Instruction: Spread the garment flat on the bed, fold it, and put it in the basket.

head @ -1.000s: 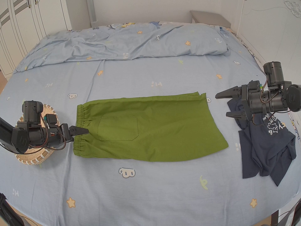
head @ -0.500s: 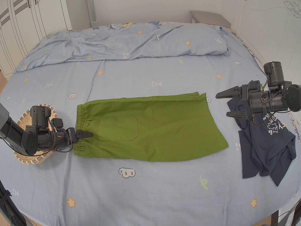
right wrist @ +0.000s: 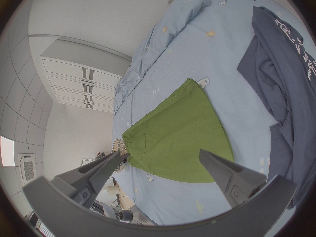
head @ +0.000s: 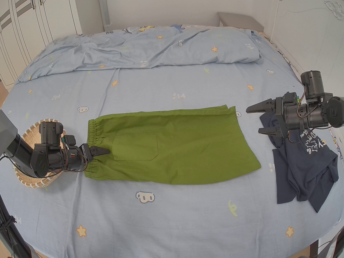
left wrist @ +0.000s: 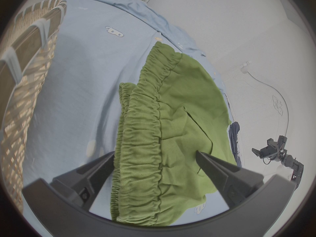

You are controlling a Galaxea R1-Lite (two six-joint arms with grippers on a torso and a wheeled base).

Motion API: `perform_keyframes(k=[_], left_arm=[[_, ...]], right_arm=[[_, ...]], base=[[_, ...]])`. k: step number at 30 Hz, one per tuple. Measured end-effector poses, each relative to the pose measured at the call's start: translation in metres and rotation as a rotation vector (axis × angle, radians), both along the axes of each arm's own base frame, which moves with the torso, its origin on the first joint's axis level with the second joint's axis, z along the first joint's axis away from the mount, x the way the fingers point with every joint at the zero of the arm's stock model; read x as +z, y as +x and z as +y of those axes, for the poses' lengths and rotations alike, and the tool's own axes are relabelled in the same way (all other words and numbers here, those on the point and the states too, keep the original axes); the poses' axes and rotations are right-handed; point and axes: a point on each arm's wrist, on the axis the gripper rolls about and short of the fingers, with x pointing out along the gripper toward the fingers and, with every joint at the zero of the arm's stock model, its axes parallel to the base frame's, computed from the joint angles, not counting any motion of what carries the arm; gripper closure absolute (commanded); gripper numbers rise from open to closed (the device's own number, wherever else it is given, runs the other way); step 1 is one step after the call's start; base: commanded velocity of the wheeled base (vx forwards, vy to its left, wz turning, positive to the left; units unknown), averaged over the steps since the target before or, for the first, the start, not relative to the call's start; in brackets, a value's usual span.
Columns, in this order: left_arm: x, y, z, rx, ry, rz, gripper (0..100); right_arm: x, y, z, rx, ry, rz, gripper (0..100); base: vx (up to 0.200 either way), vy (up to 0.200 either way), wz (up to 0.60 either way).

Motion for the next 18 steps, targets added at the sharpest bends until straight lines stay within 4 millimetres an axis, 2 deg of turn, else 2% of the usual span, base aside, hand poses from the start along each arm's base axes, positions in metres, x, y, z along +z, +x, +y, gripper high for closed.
perform_keyframes(k=[14,18], left_arm=[[0.001,0.001,0.001,0.004,-0.009,0.0,100],[0.005,0.0,0.0,0.012,-0.022,0.003,100]], right_arm=[[-0.005,0.005,-0.003,-0.009,-0.006,0.007,0],[-0.016,0.011,-0.004,0.006,-0.06,-0.006,0]], base=[[0.0,0.0,0.0],[0.0,0.0,0.0]])
